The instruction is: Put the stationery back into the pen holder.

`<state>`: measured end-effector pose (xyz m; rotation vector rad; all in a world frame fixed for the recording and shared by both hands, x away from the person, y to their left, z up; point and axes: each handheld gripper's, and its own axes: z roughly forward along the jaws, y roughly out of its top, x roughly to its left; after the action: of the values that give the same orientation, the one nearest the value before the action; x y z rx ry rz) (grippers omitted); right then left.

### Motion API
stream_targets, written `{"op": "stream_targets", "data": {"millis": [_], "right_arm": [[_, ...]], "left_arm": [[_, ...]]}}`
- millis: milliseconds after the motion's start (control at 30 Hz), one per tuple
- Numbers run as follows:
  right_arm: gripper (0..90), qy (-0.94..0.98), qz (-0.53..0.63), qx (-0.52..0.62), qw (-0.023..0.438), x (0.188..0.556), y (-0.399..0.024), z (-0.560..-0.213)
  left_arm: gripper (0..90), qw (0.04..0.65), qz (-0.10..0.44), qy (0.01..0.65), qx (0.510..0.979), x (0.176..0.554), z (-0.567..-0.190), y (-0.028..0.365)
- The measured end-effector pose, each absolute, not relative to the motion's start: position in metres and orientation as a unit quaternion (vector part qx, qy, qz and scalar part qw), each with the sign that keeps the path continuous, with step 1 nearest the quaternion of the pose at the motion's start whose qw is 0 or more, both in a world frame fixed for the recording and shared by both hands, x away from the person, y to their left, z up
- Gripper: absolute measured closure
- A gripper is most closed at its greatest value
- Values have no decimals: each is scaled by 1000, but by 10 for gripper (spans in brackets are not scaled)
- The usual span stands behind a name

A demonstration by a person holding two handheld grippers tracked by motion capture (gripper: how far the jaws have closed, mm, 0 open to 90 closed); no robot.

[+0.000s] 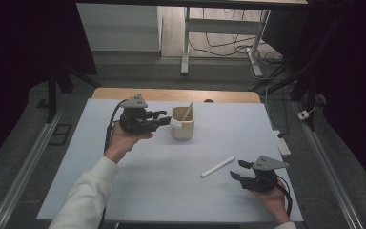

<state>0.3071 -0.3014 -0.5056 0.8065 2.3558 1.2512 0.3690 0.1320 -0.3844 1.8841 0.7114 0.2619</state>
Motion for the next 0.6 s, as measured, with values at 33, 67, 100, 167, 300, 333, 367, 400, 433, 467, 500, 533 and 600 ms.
{"op": "stream_targets", "data": {"millis": [33,67,100,167,300,333,367,400,433,467,500,533,600], "right_arm": [[413,832,442,285,177,307,-301,-506],[413,830,444,286,179,307,-301,-506],[414,830,444,285,180,307,-301,-506],[414,832,443,283,177,307,-301,-505],[413,833,444,281,175,307,-300,-507],[413,832,444,281,175,307,-300,-507],[413,833,444,281,175,307,-300,-507],[413,833,444,281,175,307,-300,-507],[412,833,444,281,175,307,-300,-507],[412,833,444,281,175,307,-300,-507],[412,833,444,281,175,307,-300,-507],[412,833,443,281,175,307,-300,-507],[412,833,443,281,175,307,-300,-507]], "left_arm": [[658,528,112,299,787,370,-383,132],[658,529,112,300,786,371,-381,132],[658,532,109,301,784,373,-380,132],[658,538,102,303,780,377,-376,132],[658,532,111,305,782,384,-369,130],[658,532,113,306,782,386,-367,130],[658,529,114,307,783,387,-366,129],[658,529,114,308,782,389,-366,129],[658,527,116,308,783,391,-365,128],[658,525,118,310,784,393,-365,127],[657,524,119,311,784,394,-365,127],[658,522,120,312,785,396,-365,126],[657,520,122,313,785,398,-365,124]]}}
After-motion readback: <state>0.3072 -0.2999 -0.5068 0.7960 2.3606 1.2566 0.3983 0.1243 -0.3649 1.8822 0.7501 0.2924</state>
